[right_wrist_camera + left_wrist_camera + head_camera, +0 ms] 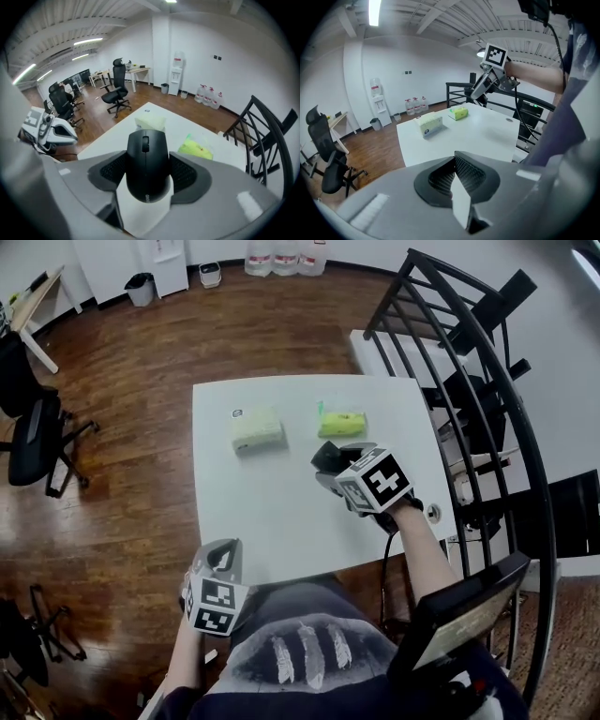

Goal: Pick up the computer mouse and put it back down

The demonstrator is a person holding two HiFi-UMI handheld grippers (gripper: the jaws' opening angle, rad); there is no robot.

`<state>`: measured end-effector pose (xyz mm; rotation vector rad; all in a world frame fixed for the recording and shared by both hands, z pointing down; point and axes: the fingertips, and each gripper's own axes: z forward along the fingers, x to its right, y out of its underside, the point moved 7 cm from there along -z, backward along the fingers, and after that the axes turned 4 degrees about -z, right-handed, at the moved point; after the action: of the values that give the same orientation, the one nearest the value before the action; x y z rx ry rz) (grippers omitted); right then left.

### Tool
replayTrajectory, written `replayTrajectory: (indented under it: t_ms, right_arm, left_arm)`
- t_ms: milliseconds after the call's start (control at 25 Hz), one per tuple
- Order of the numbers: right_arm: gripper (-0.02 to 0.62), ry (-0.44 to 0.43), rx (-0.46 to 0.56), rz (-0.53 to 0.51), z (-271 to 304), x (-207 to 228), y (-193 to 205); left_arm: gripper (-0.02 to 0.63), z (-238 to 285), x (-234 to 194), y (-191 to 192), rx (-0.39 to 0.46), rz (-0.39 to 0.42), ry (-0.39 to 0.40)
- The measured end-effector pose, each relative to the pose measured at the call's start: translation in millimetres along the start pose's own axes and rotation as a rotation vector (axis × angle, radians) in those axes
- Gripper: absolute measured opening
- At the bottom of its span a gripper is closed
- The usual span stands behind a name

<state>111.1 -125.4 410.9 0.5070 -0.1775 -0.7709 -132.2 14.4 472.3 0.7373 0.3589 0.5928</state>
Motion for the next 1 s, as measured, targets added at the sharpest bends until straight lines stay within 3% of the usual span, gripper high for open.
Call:
replayTrajectory:
  t_ms: [480,1000]
  right_arm:
    - [0.290,0.038,-0.142,0.187,85.2,38.6,42.2]
    - [0.290,0.017,-0.268,0.242,154.2,34.6,64.2]
  left_arm:
    - [0.017,23.6,6.5,-2.0,-0.046,-0.020,0.021]
    - [0.015,16.7,1.0,14.2,-0.085,-0.077,-0.021]
